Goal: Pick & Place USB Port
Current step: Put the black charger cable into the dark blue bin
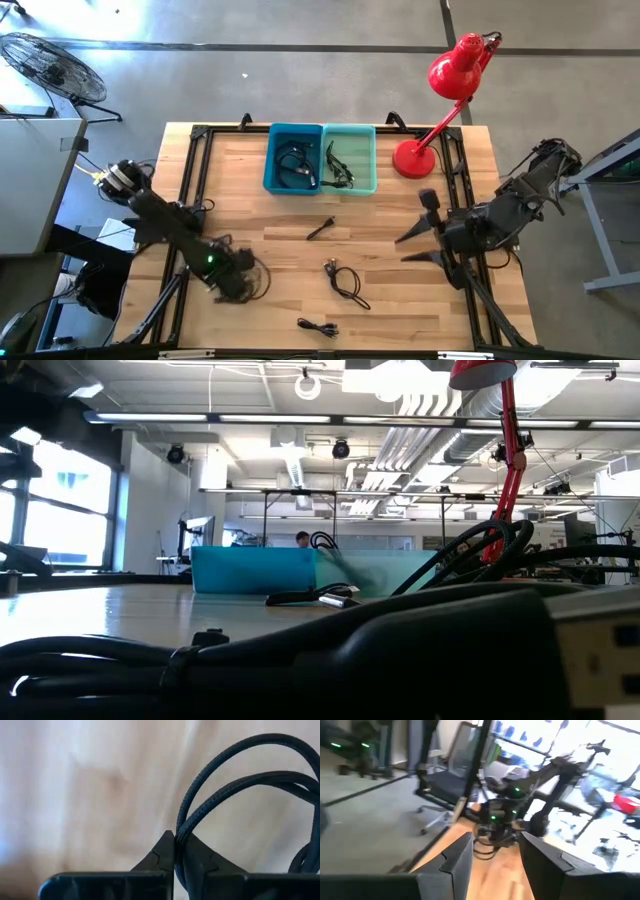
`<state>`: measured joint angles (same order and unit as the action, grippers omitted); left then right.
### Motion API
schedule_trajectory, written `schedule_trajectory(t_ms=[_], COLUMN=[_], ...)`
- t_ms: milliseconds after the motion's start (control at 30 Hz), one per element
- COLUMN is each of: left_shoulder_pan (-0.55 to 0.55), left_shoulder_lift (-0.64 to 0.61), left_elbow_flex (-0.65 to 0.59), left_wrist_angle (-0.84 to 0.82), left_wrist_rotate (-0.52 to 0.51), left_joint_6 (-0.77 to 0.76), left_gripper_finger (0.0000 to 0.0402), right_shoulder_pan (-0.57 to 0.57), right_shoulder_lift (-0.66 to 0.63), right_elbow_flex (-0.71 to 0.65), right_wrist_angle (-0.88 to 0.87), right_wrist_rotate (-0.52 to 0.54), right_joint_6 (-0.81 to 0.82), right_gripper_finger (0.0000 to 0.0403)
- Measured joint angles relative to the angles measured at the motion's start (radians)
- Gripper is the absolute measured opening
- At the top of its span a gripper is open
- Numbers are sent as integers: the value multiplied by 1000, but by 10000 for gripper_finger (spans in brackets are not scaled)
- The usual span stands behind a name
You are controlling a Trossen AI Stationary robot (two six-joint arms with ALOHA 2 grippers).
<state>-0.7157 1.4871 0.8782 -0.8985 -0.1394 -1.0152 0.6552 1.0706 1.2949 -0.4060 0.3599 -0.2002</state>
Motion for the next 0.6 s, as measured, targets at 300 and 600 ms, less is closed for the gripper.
schedule_trajectory(t_ms=[300,600], left_shoulder_pan=[359,885], left_shoulder_lift=[-128,-137], left_elbow_flex=[285,511], left_wrist_angle=[-257,-149], left_wrist_rotate=[-352,-313], left_joint_6=[505,1120], left_gripper_finger=[7,7], right_shoulder_pan=[-1,-1], right_shoulder_lift=[-37,-45], right_elbow_flex=[0,0], right_wrist_angle=[-9,-91], right_wrist_rotate=[98,230], right_joint_6=[-52,-4], right_gripper_finger=[153,153])
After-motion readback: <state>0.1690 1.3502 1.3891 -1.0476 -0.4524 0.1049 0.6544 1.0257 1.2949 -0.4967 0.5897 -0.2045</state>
